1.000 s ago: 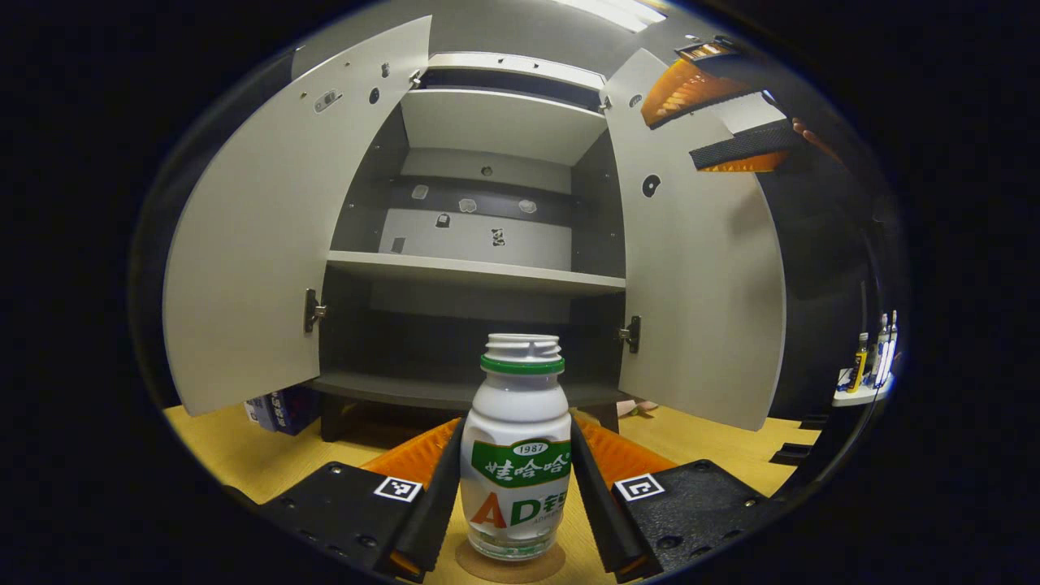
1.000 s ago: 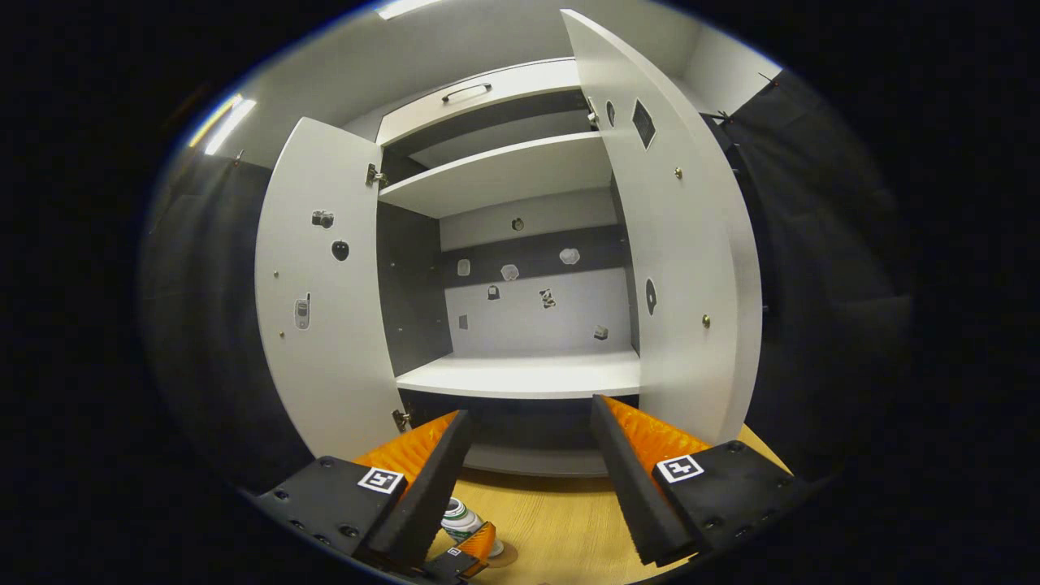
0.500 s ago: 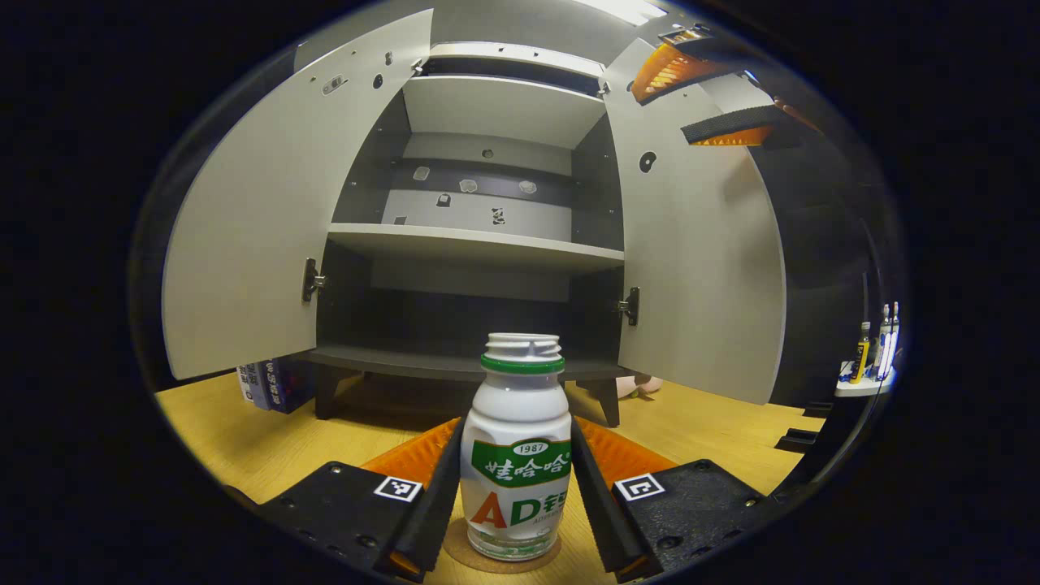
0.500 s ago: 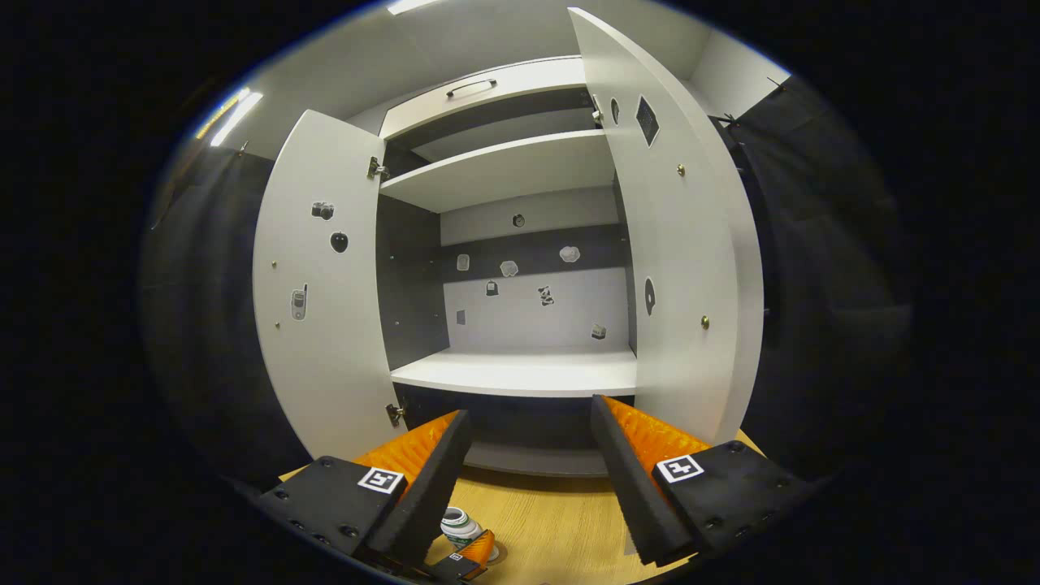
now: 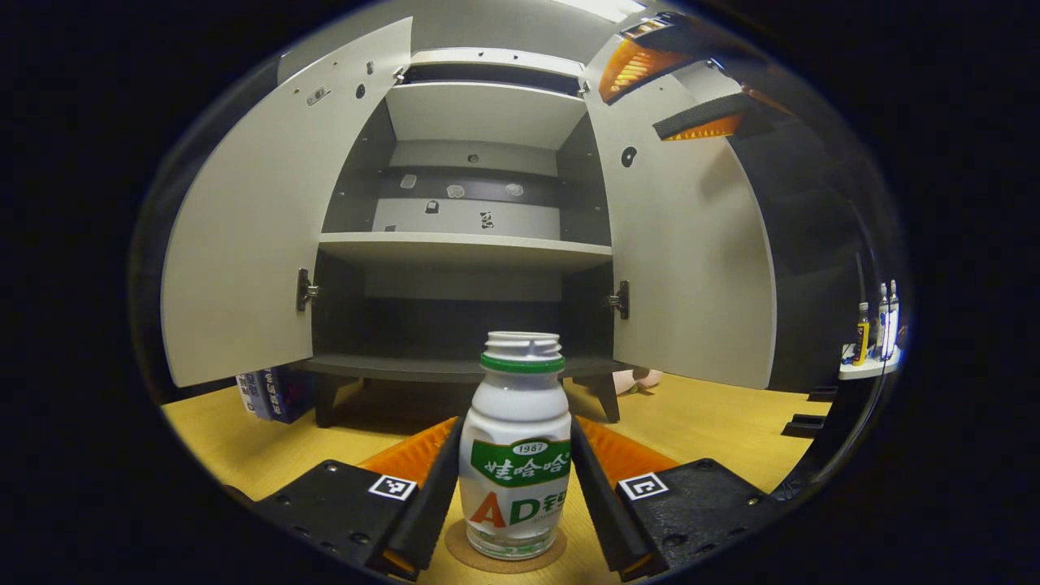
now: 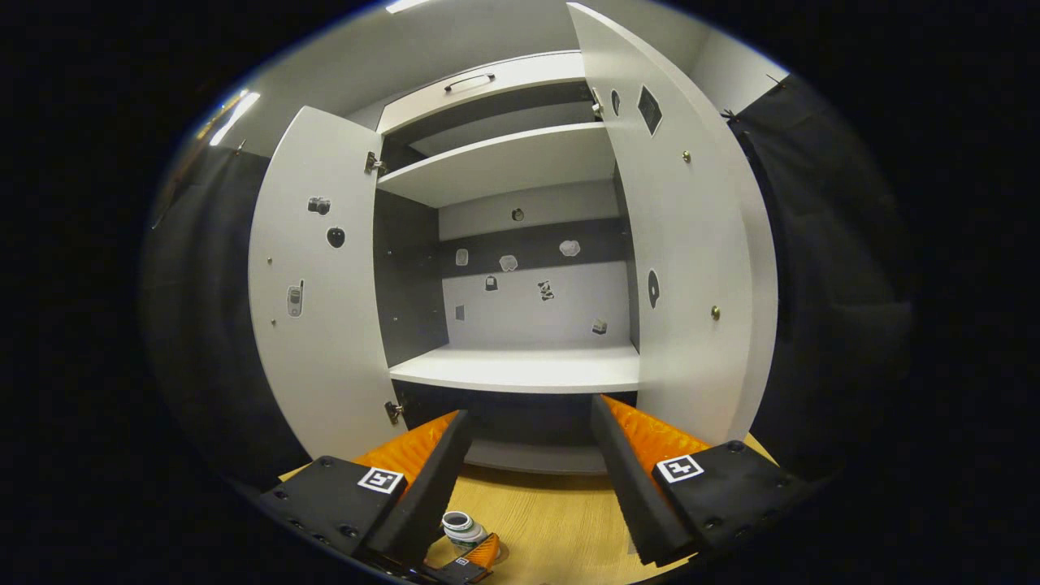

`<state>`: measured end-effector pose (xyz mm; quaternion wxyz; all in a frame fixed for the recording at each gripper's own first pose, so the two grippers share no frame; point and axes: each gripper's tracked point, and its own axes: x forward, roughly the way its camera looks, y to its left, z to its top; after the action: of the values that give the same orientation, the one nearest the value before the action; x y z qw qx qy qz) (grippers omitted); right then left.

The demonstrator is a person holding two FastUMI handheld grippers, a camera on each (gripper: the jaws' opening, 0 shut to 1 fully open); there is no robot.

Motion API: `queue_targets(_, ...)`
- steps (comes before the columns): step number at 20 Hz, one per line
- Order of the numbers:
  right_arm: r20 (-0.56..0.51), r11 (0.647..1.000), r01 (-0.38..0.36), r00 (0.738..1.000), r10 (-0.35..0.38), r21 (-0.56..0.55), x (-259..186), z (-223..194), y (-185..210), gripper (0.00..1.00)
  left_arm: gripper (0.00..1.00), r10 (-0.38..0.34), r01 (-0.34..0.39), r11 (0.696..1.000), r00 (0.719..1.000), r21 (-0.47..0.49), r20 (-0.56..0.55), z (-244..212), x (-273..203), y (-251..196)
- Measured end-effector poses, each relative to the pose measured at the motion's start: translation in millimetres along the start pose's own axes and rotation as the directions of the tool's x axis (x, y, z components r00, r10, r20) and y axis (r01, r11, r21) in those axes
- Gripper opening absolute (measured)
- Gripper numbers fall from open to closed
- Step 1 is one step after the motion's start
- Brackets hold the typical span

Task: Grasp the bottle in the cabinet with the left hand and place it on the coaster, then close the right door with the right hand and the left door with the left hand.

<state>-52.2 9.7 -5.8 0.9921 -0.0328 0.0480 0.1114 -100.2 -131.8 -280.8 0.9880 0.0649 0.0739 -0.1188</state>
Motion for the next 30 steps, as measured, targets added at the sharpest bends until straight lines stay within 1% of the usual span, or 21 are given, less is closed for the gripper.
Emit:
queue_targets(1,-0.005,1.0,-0.005,1.0,0.005,0.003,1.7,-1.6,1.2,0.98,0.77,-0.002,0.002,1.0,1.0,0.005,0.005,2.3,-1.7,-0.5)
queue_targets(4,-0.011,1.0,-0.017,1.0,0.017,-0.002,3.7,-5.7,6.6,0.98,0.92,0.021,-0.022,0.999,0.999,0.035,0.034,18.2,-4.0,5.7)
queue_targets(6,-0.013,1.0,-0.029,1.0,0.029,-0.009,4.6,-8.1,11.0,0.98,0.96,0.023,-0.024,0.999,0.998,0.031,0.051,32.7,-3.4,8.3)
queue_targets(9,-0.006,0.999,-0.044,0.999,0.044,-0.006,4.5,-8.5,16.5,0.97,0.96,0.045,-0.044,0.999,0.996,-0.013,0.071,57.7,-2.1,19.2)
queue_targets(13,0.015,0.998,-0.055,0.998,0.055,-0.003,6.8,-7.1,20.0,0.98,0.95,0.072,-0.069,0.993,0.997,-0.095,0.032,88.9,1.5,35.0)
queue_targets(15,0.034,0.998,-0.055,0.998,0.055,-0.008,8.0,-4.5,21.7,0.97,0.95,0.082,-0.077,0.991,0.996,-0.111,0.037,113.0,2.8,45.7)
queue_targets(16,0.04,0.999,-0.053,0.998,0.054,-0.009,8.7,-3.8,22.1,0.97,0.92,0.09,-0.084,0.99,0.995,-0.112,0.044,126.8,2.2,51.7)
queue_targets(17,0.044,0.999,-0.05,0.998,0.05,-0.006,9.4,-3.0,22.1,0.98,0.95,0.098,-0.092,0.989,0.994,-0.118,0.052,140.5,1.9,57.8)
queue_targets(20,0.06,0.999,-0.046,0.997,0.046,0.009,8.6,1.9,22.3,0.98,0.95,0.119,-0.106,0.983,0.99,-0.151,0.079,184.7,5.1,76.2)
queue_targets(21,0.065,0.999,-0.039,0.997,0.039,0.011,7.9,4.1,20.5,0.98,0.95,0.119,-0.105,0.982,0.99,-0.156,0.079,197.1,7.1,80.2)
queue_targets(23,0.066,0.999,-0.021,0.998,0.019,0.025,6.2,10.1,14.8,0.98,0.95,0.086,-0.076,0.983,0.995,-0.169,0.051,215.5,11.0,82.2)
queue_targets(24,0.058,0.999,-0.012,0.998,0.01,0.04,4.8,12.3,11.8,0.98,0.95,0.081,-0.073,0.982,0.996,-0.177,0.043,225.2,12.2,87.1)
queue_targets(26,0.022,0.997,-0.001,1.0,-0.001,0.076,-0.2,13.3,5.0,0.98,0.95,0.092,-0.086,0.98,0.995,-0.182,0.025,239.3,16.0,98.4)
queue_targets(28,0.022,0.994,-0.027,0.999,0.025,0.11,-8.4,19.8,5.3,0.97,0.95,0.114,-0.111,0.977,0.993,-0.185,0.006,245.7,20.9,110.2)
queue_targets(30,0.062,0.991,-0.073,0.996,0.067,0.109,-22.6,34.3,8.1,0.98,0.95,0.121,-0.114,0.978,0.992,-0.174,0.034,251.6,24.7,117.5)
